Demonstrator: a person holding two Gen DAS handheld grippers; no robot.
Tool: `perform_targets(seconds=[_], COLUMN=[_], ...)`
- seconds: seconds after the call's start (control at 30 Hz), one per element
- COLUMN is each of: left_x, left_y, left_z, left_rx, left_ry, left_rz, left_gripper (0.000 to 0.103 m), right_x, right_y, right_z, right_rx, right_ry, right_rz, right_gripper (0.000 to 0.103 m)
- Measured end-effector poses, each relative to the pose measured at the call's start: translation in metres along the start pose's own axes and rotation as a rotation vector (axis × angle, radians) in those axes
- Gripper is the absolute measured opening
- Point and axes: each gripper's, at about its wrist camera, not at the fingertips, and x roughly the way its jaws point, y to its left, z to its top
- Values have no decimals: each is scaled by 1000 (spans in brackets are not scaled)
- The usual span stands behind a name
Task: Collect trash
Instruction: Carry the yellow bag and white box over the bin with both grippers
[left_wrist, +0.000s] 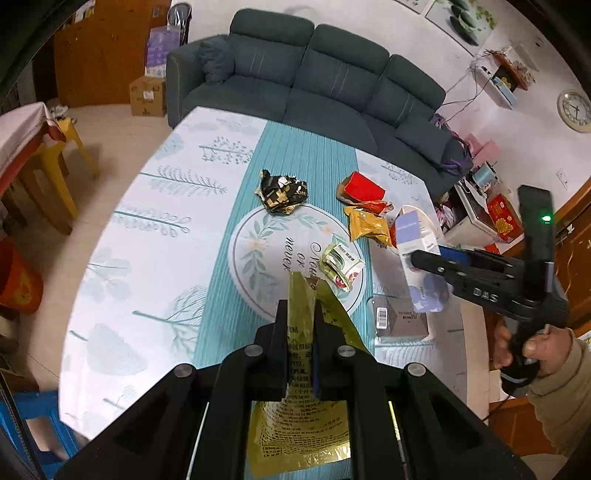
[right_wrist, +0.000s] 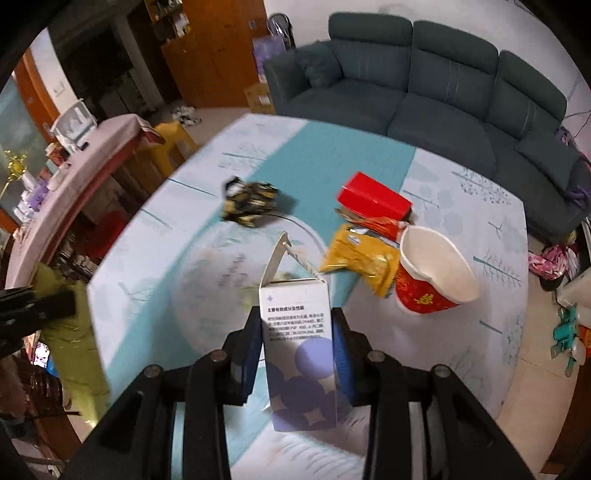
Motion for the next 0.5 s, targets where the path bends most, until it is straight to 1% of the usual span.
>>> perform_targets(seconds=[0.1,0.23,0.37,0.5], left_x=[-24,-63,-98,-129], left_y=[2,7,21,41], left_z=[-12,-36,-73,-123], left_rx=[17,54,102,147], left_ry=[-38,-100,-125,-126], left_rz=[7,19,12,11], left_gripper=[7,7,7,7], right_x=[-22,-46,-60,-69], right_y=[23,57,102,146], right_z=[-11,-40,-82,-129], right_rx=[8,51,72,135], right_ry=[-27,-36,-29,-23], right_rz=[21,76,84,93], right_gripper=[35,35,35,35])
